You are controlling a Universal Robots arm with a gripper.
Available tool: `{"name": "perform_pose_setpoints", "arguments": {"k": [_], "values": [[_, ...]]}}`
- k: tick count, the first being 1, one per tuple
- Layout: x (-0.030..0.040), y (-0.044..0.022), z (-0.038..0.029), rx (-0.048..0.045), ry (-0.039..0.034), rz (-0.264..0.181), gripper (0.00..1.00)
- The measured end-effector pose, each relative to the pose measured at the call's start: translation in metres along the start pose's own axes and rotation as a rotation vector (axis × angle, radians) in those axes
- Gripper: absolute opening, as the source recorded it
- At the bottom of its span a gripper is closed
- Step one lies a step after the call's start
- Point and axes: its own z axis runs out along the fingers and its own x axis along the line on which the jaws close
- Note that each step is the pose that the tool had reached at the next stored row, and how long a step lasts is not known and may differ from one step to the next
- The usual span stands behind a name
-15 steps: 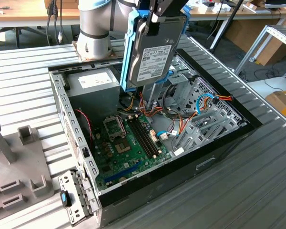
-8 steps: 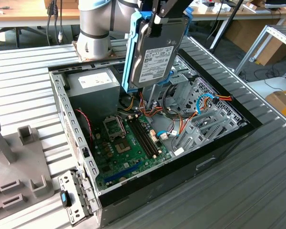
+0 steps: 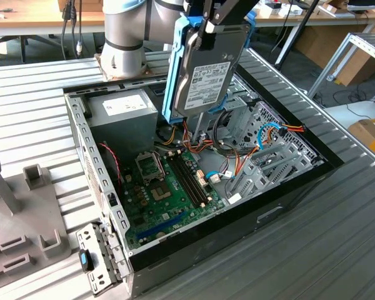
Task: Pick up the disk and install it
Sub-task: 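Pick up the disk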
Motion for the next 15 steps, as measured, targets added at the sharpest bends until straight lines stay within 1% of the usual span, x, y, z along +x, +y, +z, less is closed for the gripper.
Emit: {"name": "perform_pose_setpoints", "arguments": {"k": [5,9,13,15], "values": [[0.0025,-0.002,-0.0001,0.0,0.0002,0.0,0.37],[0.007,-0.0039,-0.0002,0.0,0.0002,0.0,0.37],[0.0142,-0.0066,-0.0004,0.0,0.0002,0.0,0.37],[0.0158,-0.0072,-0.0004,0.0,0.0002,0.0,0.37]]}}
